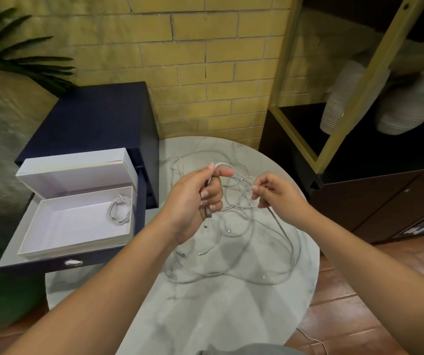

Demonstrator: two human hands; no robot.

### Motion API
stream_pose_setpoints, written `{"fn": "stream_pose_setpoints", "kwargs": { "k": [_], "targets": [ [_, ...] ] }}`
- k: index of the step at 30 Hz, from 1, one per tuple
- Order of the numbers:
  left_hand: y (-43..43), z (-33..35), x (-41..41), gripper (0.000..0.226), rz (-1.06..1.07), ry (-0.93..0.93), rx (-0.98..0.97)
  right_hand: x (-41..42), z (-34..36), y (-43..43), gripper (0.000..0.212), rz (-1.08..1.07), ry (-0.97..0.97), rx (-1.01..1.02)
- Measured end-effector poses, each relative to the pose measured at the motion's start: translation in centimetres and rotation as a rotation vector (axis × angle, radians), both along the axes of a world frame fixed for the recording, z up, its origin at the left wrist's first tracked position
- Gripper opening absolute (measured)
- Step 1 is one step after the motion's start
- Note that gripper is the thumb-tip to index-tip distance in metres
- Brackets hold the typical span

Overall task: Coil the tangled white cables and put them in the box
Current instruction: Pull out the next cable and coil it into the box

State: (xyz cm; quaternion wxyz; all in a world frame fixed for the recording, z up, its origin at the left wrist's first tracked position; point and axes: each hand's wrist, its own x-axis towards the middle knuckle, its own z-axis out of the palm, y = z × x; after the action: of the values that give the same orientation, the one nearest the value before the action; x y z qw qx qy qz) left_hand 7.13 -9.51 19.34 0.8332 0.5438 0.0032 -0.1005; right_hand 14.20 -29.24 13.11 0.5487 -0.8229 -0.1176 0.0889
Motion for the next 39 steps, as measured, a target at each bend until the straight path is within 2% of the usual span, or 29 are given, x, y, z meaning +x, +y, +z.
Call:
{"fn": "stream_pose_setpoints", "kwargs": {
  "k": [7,12,15,17,21,23,26,31,35,39],
  "targets": [
    [-0.3,-0.8,0.7,0.031,0.006,-0.135,0.211,-2.5,1.6,2.5,0.013,0.377,-0.013,-0.346],
    [0.5,-2.4,1.1,0.029,0.088,-0.128,0.256,-3.3,3.0,3.2,0.013,0.5,-0.009,-0.406],
    [1.2,-3.5,1.1,0.031,0.122,-0.136,0.354,-3.6,3.5,3.5,0.019,0.554,-0.036,-0.467],
    [1.8,-4.1,1.1,0.028,0.128,-0.159,0.48,-3.6,3.9,3.7,0.021,0.558,-0.094,-0.514],
    [2.6,-4.9,0.8,0.032,0.01,-0.208,0.776,-2.9,5.2,3.6,0.017,0.485,-0.378,-0.604],
    [2.6,-5.2,0.5,0.032,-0.042,-0.213,0.853,-2.4,5.7,3.5,0.013,0.456,-0.47,-0.653],
    [2.5,-5.4,0.1,0.031,-0.076,-0.18,0.861,-1.8,5.8,3.2,0.011,0.44,-0.509,-0.667],
    [2.5,-4.2,-0.6,0.032,-0.177,-0.199,0.904,-1.5,5.7,3.2,0.014,0.4,-0.607,-0.551],
    [2.4,-3.8,-0.7,0.027,-0.274,-0.22,0.975,-1.2,5.7,3.3,0.015,0.371,-0.696,-0.541],
    [2.6,-3.3,-0.7,0.029,-0.285,-0.159,0.834,-1.0,5.9,3.0,0.016,0.353,-0.71,-0.551]
  ]
}}
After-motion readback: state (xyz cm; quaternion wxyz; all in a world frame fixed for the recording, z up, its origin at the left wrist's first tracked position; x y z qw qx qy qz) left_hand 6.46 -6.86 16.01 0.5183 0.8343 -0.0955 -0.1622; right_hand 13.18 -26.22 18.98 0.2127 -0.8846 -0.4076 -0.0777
